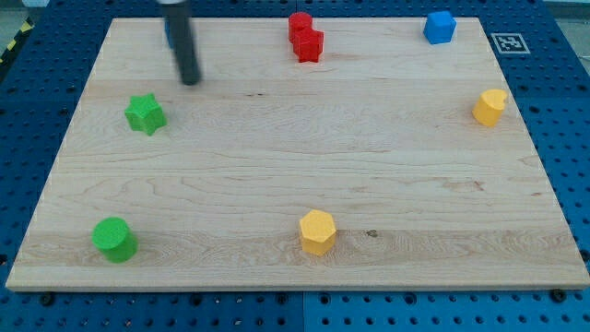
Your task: Slide your arm to the blue triangle
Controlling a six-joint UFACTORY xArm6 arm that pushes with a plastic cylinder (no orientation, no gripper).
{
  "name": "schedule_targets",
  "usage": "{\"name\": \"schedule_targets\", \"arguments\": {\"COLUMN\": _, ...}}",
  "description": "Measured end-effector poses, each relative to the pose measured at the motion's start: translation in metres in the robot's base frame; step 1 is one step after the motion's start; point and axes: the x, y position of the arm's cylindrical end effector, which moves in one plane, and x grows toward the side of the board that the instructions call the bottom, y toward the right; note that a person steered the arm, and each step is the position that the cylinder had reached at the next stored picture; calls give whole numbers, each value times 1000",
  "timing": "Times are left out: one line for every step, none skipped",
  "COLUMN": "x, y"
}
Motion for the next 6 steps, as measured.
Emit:
{"name": "schedule_targets", "arguments": {"x": -15, "y": -98}}
{"name": "schedule_targets", "arguments": {"x": -48, "y": -114}}
{"name": "schedule_targets", "arguments": {"x": -105, "y": -105}}
{"name": "schedule_targets", "arguments": {"x": -138, "y": -80}}
{"name": "schedule_targets", "arguments": {"x": -138, "y": -74}}
{"name": "schedule_targets", "arguments": {"x": -133, "y": -41}}
